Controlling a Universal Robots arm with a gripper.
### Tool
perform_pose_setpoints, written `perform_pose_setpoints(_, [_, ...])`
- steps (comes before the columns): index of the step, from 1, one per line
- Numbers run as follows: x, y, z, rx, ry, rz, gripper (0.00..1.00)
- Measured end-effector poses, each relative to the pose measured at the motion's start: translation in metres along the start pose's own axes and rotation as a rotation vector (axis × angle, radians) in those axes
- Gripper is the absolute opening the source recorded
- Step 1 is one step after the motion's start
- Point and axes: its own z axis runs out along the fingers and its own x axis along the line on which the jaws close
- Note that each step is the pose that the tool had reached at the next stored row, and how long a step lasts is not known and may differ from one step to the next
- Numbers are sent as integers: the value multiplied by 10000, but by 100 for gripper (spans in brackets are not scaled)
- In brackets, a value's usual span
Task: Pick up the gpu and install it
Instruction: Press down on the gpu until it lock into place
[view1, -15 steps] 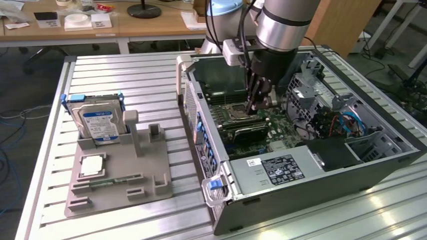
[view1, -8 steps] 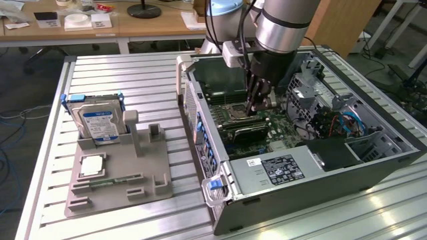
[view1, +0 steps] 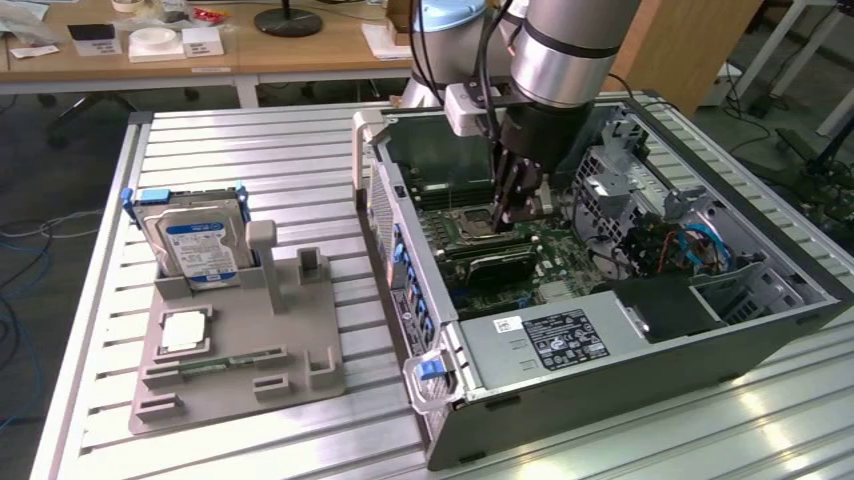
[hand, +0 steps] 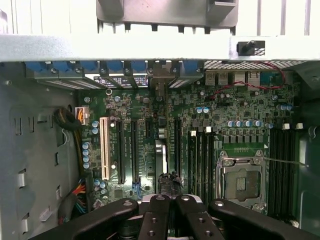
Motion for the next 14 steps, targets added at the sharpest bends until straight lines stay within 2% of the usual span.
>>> perform_pose_setpoints(14, [2, 0, 39, -1, 2, 0, 11])
